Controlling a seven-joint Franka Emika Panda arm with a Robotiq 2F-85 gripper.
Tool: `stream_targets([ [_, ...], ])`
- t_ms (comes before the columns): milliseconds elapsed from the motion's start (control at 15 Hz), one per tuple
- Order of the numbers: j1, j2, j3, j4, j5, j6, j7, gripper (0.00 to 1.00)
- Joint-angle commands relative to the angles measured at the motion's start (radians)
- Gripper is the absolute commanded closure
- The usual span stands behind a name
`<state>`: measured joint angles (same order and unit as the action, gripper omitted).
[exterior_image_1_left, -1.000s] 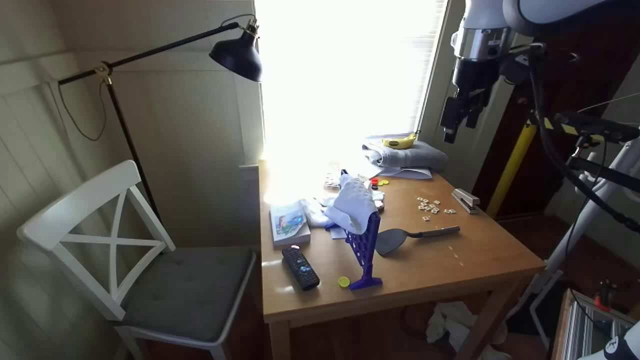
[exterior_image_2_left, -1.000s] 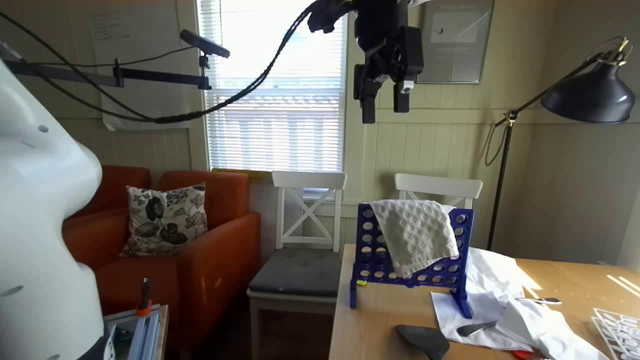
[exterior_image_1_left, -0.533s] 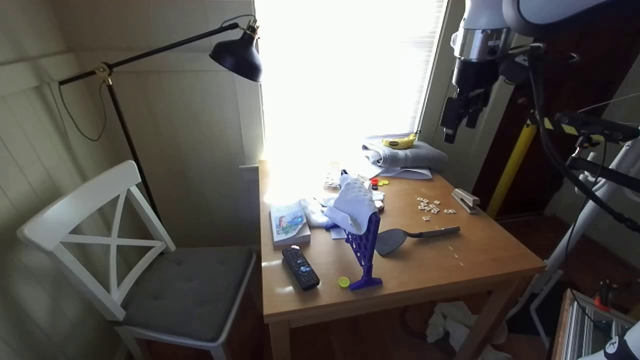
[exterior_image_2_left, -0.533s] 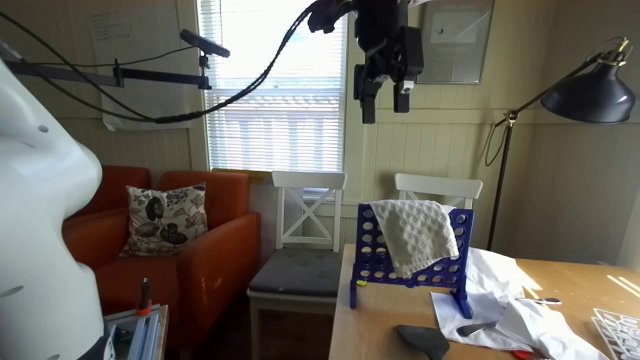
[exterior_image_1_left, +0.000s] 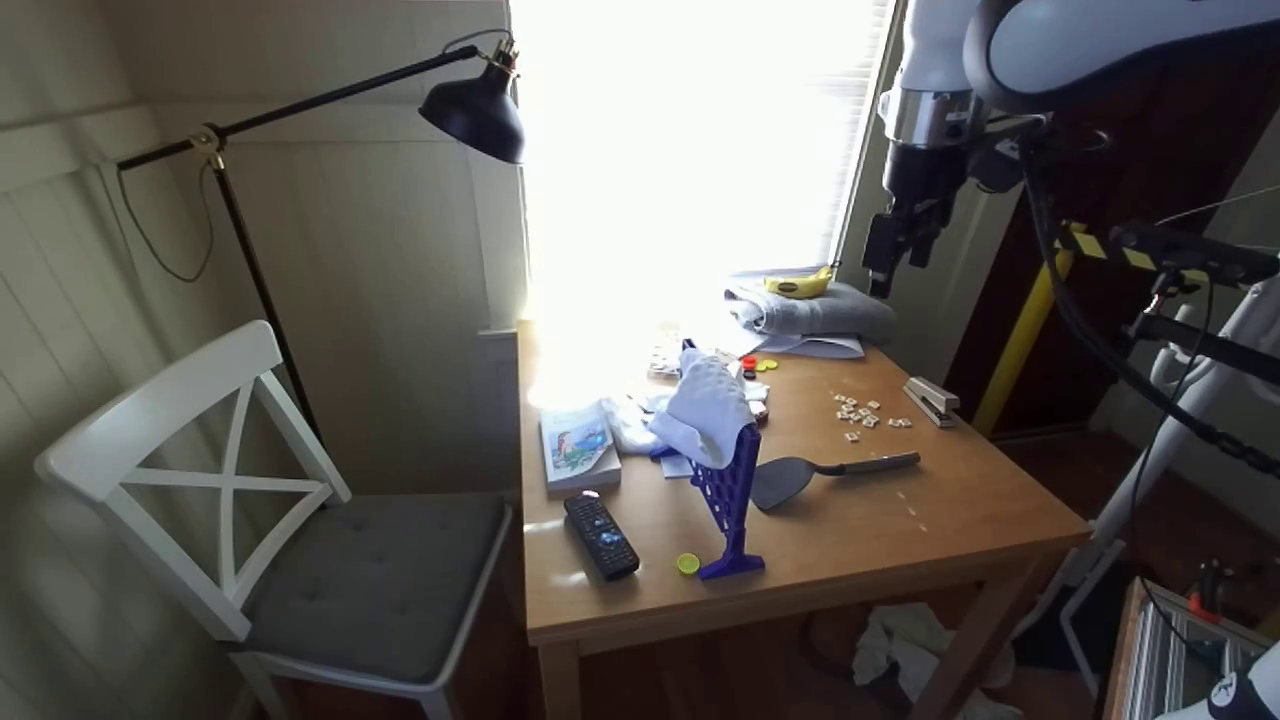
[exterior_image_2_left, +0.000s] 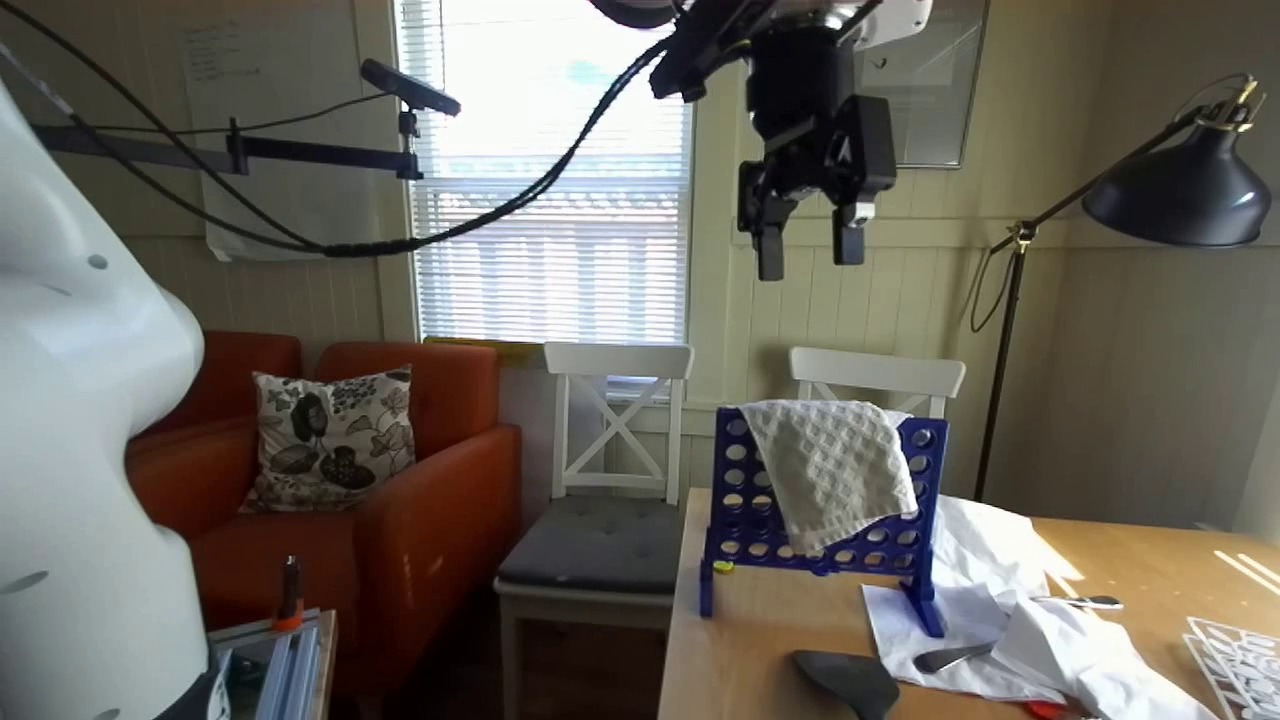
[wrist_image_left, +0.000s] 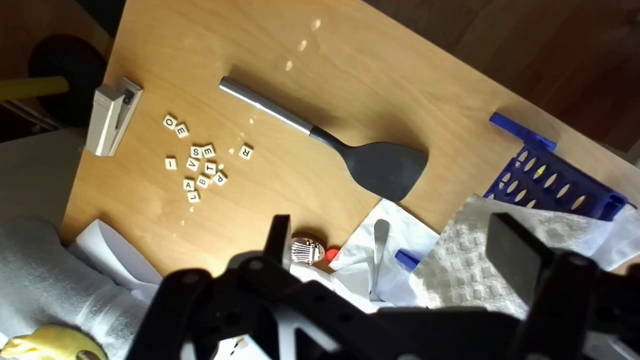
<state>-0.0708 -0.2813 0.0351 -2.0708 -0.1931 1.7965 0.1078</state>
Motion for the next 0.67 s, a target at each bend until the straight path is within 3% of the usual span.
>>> stream_targets([
  [0, -0.008, 0.051, -0.065, -0.035, -0.015, 0.114, -0.096, 0.00],
  [400, -0.055, 0.150, -0.174, -0.102, 0.012, 0.223, -0.213, 0.00],
  [600, -0.075, 0.204, -0.208, -0.112, 0.041, 0.213, -0.241, 0.00],
])
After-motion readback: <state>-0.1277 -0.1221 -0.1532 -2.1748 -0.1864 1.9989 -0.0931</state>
